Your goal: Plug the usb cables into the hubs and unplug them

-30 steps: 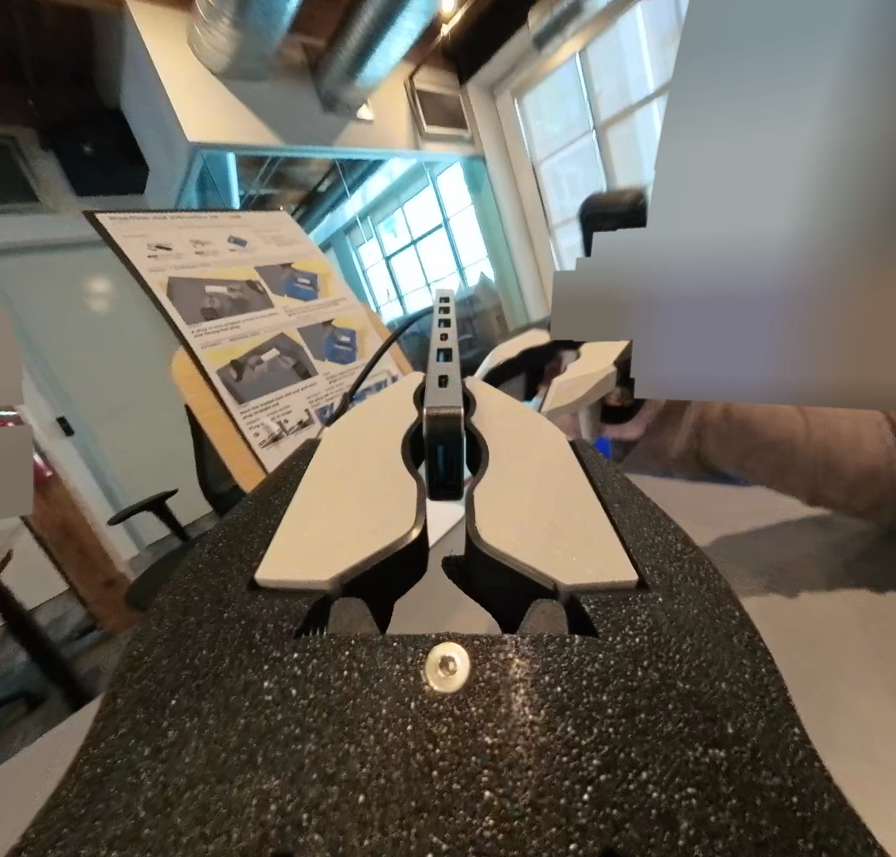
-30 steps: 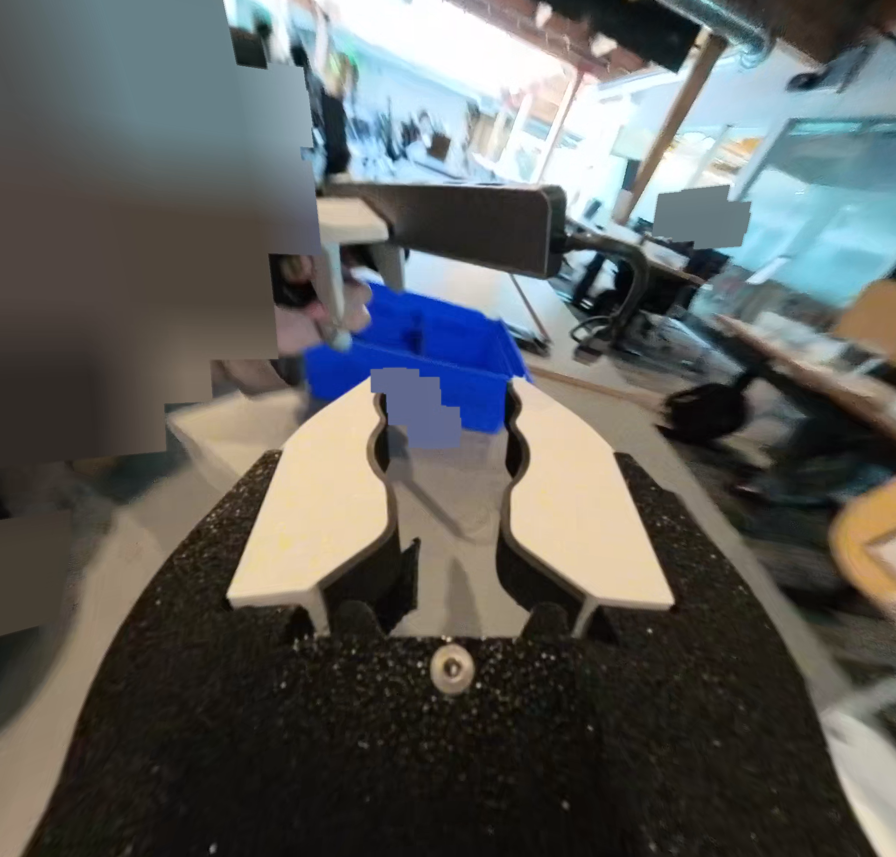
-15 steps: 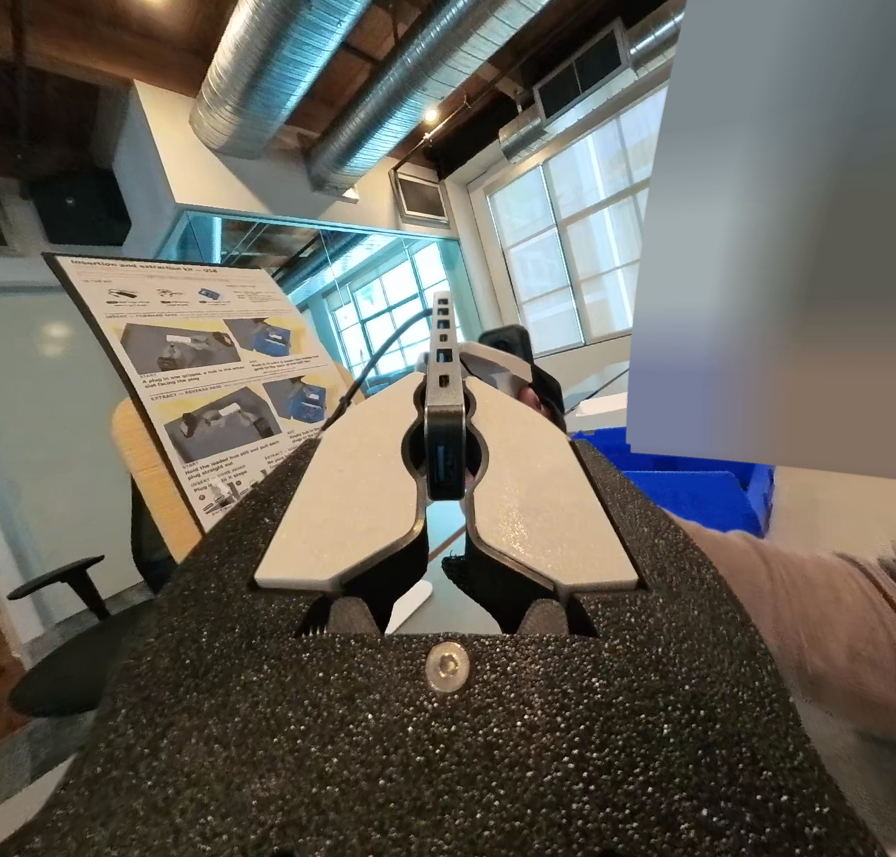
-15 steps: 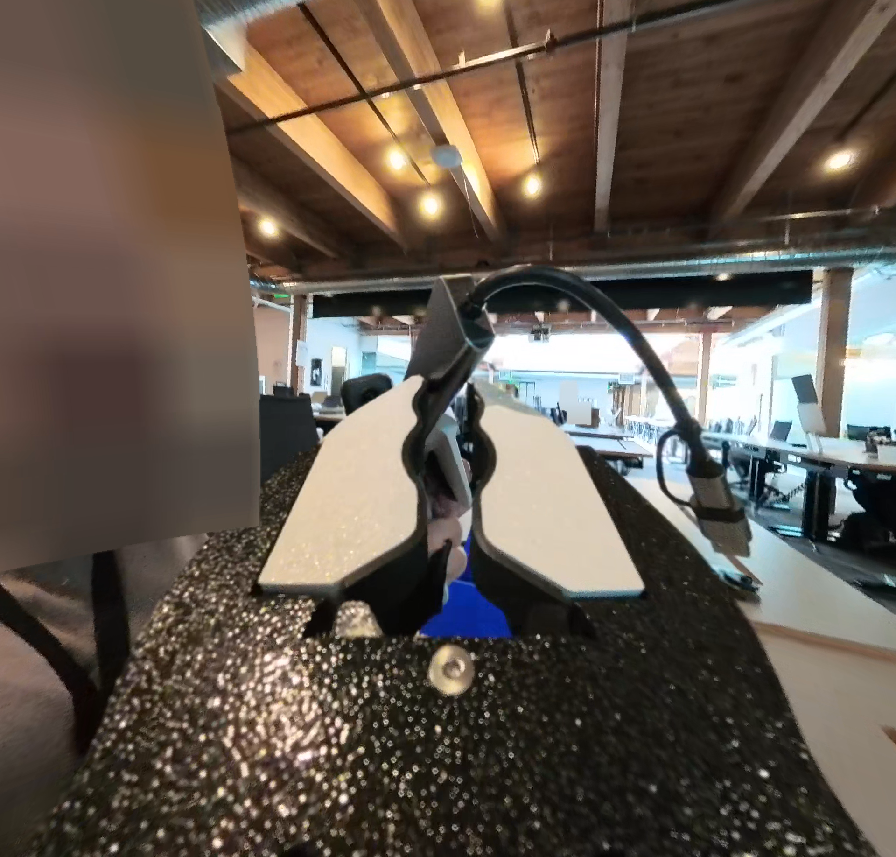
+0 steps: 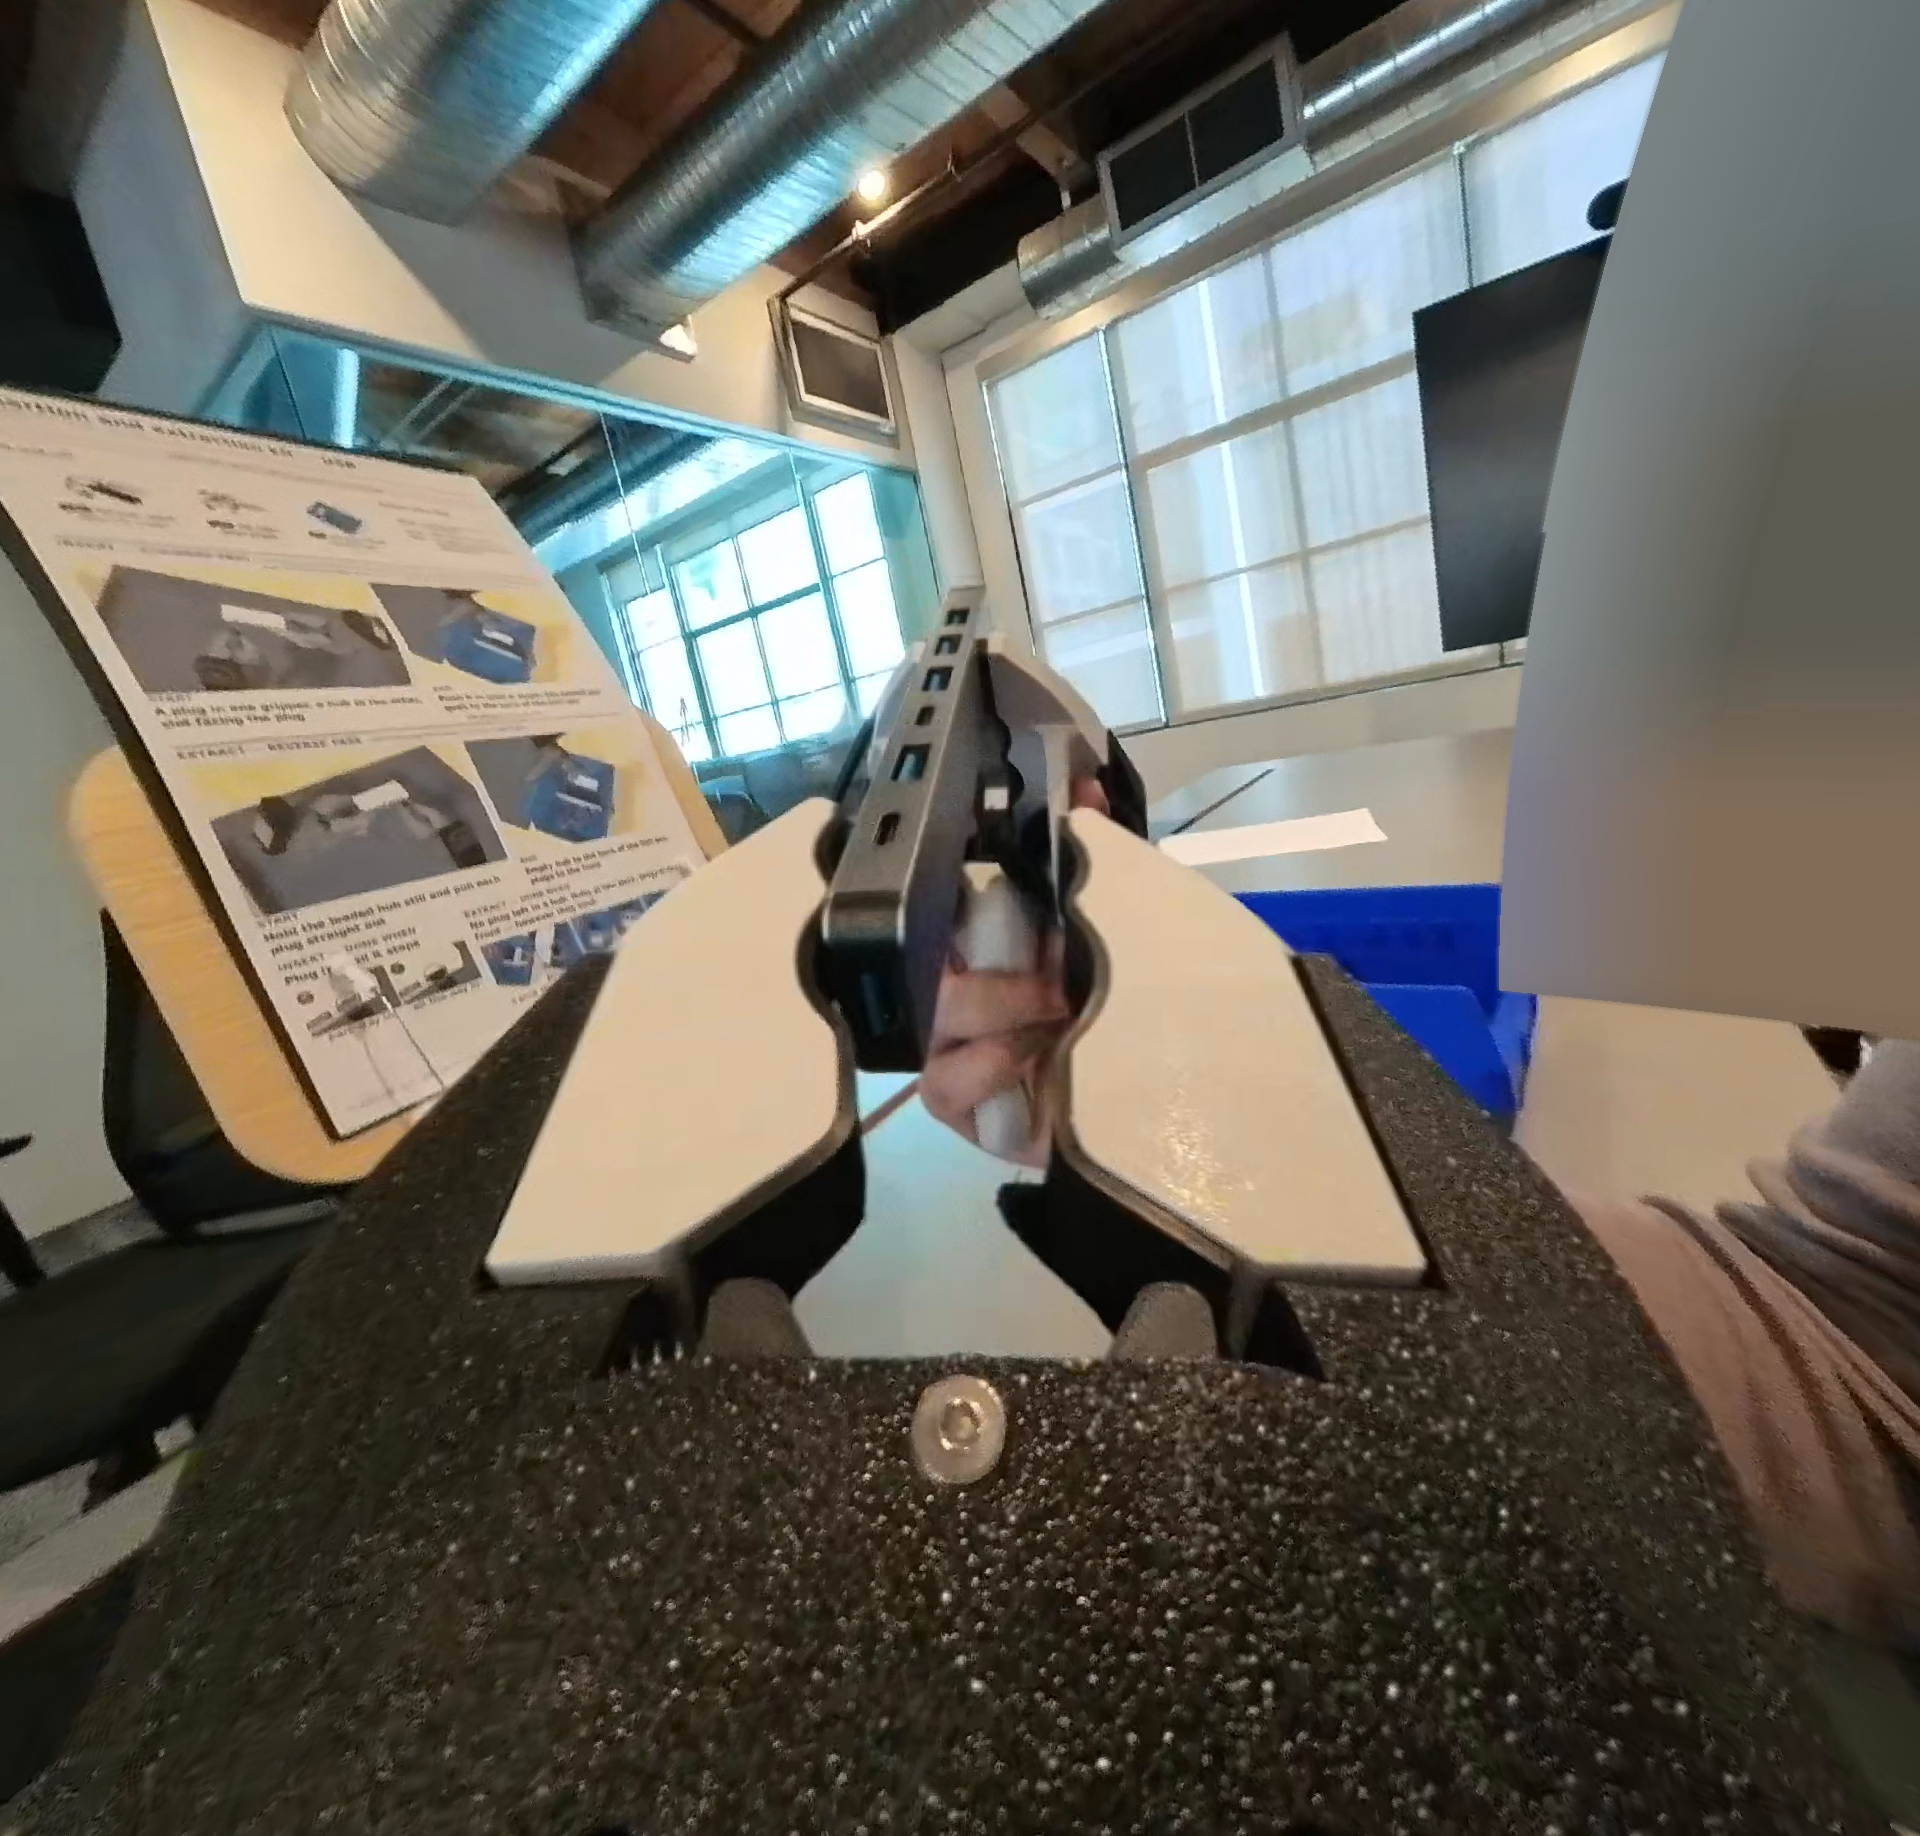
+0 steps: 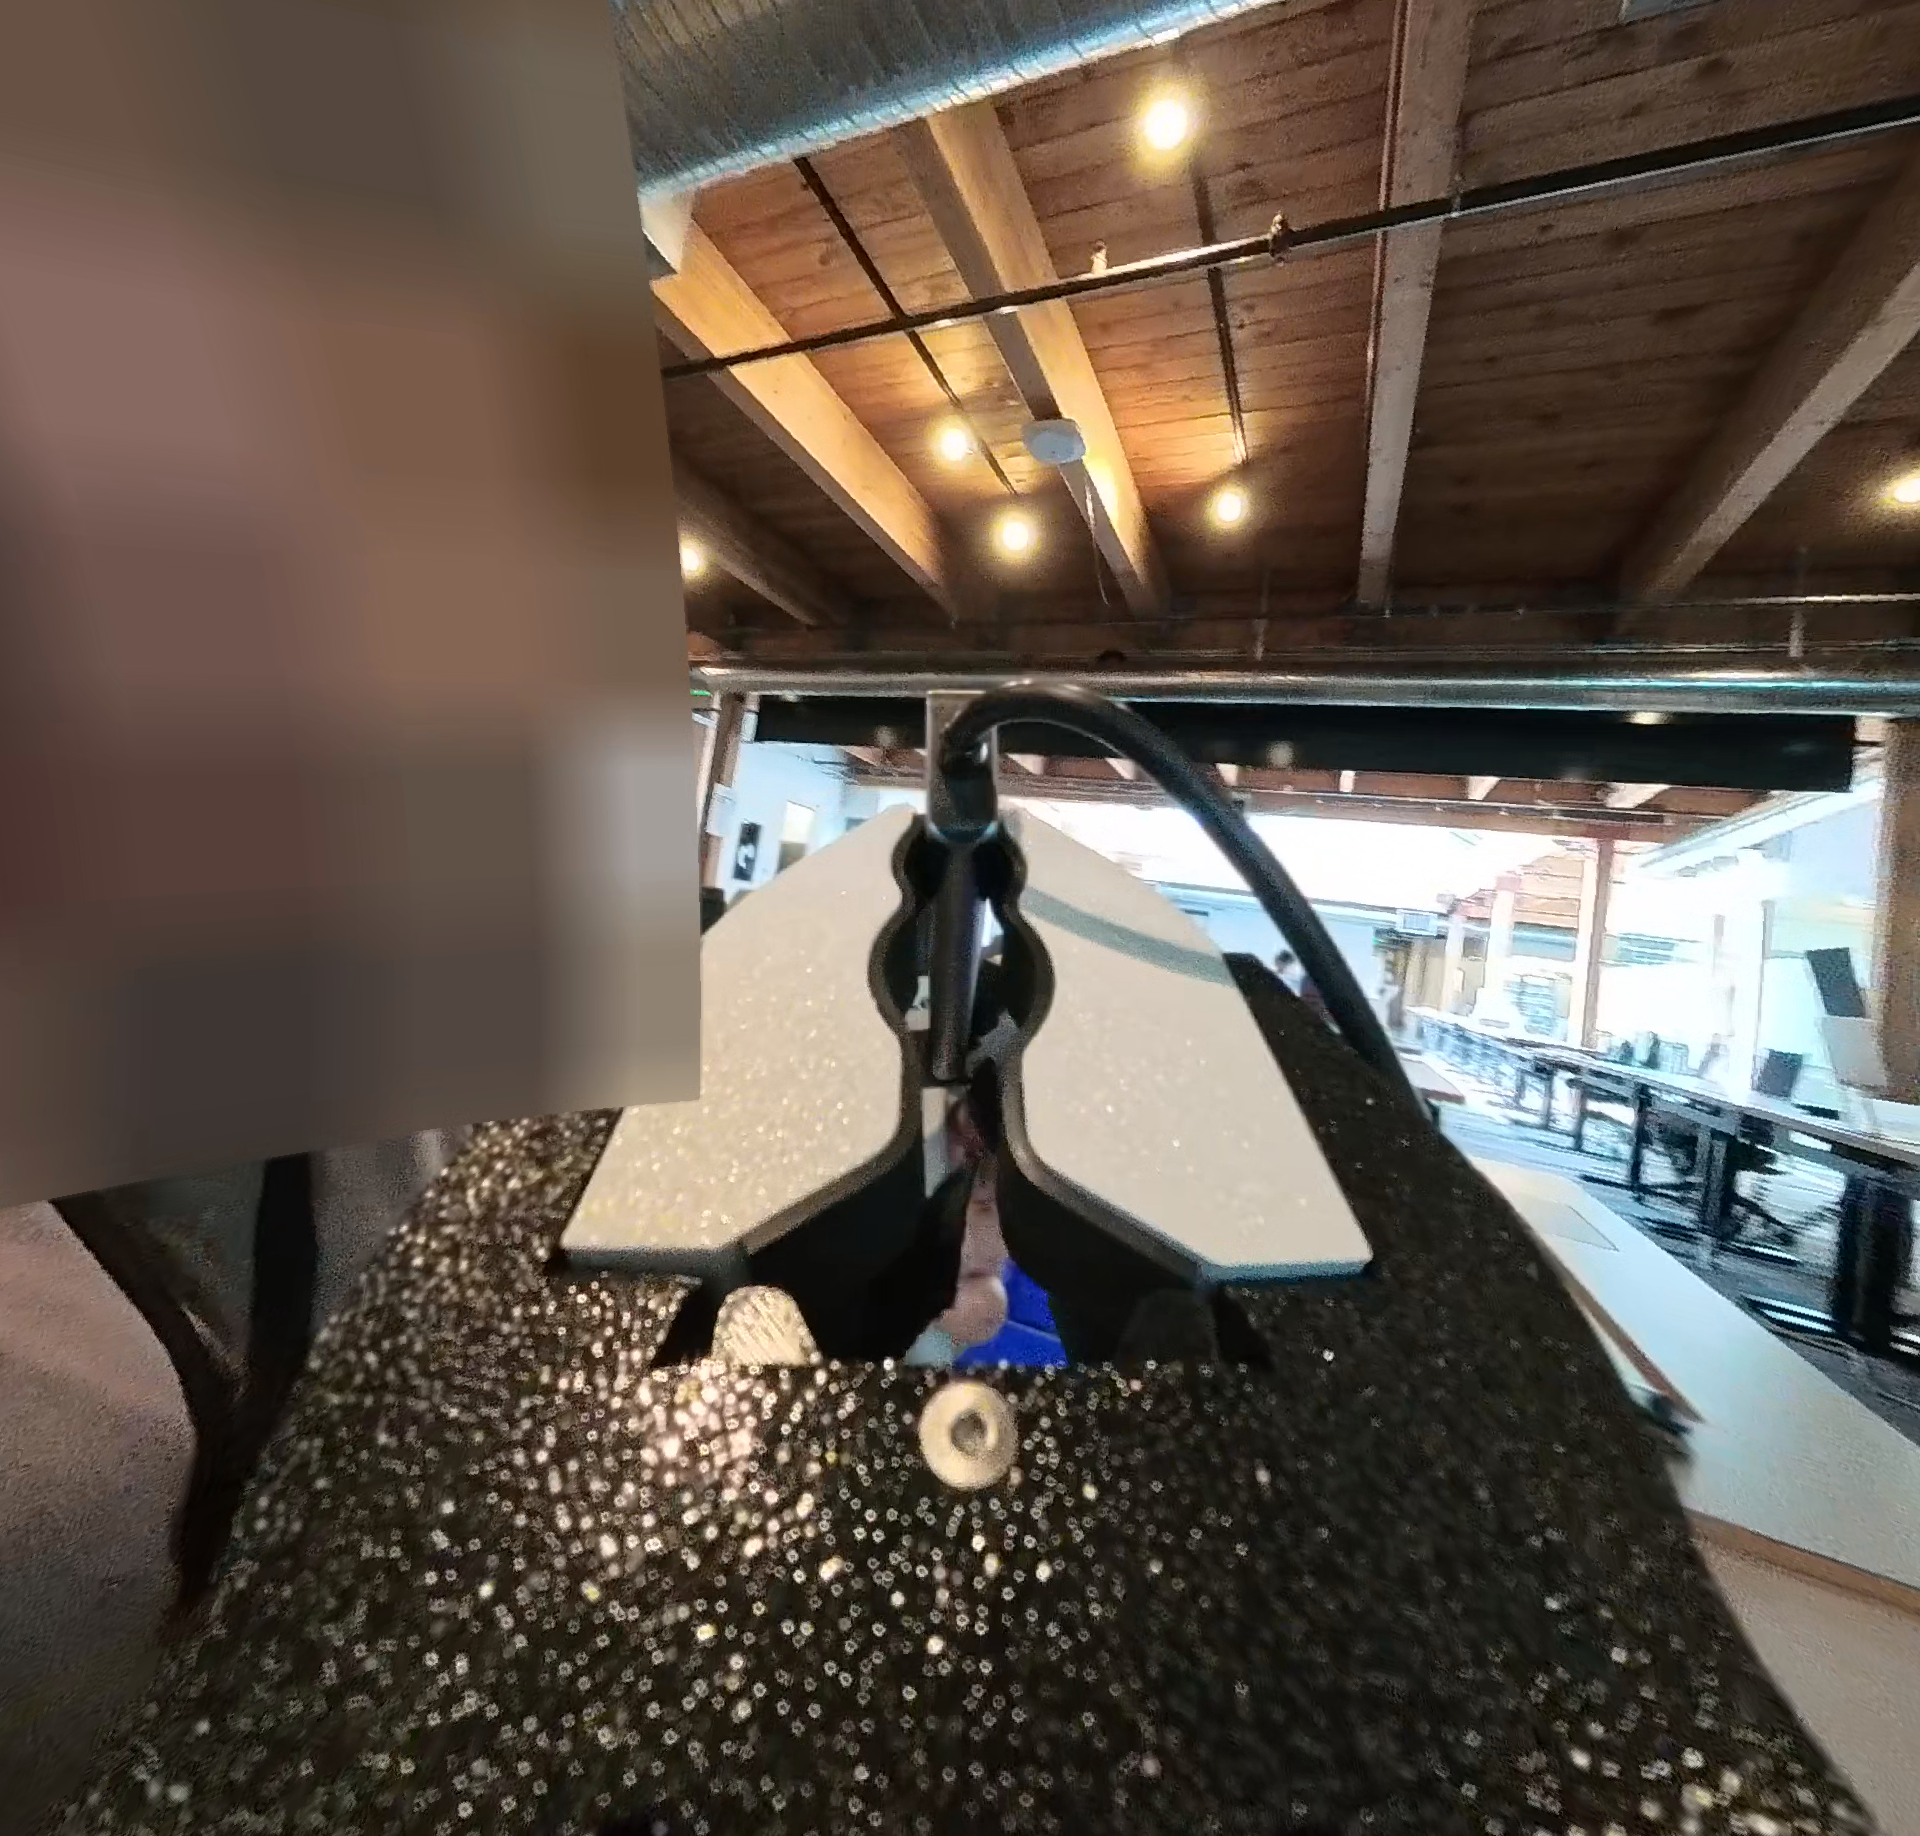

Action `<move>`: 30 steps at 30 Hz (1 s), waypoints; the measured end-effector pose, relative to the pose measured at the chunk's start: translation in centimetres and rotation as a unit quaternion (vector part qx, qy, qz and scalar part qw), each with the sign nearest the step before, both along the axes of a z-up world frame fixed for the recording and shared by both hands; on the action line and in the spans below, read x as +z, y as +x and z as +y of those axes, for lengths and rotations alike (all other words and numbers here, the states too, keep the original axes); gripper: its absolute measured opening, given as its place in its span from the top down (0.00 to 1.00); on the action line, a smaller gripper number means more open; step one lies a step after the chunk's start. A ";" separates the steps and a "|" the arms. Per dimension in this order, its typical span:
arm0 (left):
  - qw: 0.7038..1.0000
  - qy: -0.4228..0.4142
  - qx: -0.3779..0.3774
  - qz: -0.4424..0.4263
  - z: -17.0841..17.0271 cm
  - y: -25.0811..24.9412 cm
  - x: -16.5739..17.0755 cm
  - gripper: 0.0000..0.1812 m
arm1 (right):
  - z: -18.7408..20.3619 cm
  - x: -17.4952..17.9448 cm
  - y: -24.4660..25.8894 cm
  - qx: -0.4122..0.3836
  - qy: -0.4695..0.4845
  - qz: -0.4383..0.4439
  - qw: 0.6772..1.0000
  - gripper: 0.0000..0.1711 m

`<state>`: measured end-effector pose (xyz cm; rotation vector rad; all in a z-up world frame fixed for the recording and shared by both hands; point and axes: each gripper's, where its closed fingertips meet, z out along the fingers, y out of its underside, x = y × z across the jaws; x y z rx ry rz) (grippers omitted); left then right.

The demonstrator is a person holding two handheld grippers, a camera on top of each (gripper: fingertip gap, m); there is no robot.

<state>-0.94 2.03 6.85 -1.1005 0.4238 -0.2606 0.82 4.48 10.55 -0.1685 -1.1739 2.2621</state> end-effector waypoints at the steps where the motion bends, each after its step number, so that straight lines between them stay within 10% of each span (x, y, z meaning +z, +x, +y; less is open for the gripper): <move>1: 1.000 -0.011 -0.003 0.000 0.0 -0.1 -0.3 0.77 | 0.2 -0.2 0.0 -0.009 0.006 0.000 1.000 0.94; 6: 0.999 -0.040 0.023 0.022 0.1 -0.8 -1.3 0.91 | 1.1 -1.0 1.0 -0.028 0.039 -0.003 0.999 0.95; 30: 0.998 -0.010 -0.029 0.053 0.1 2.0 -1.6 0.94 | 0.0 -0.7 3.1 0.011 0.062 0.028 0.998 0.93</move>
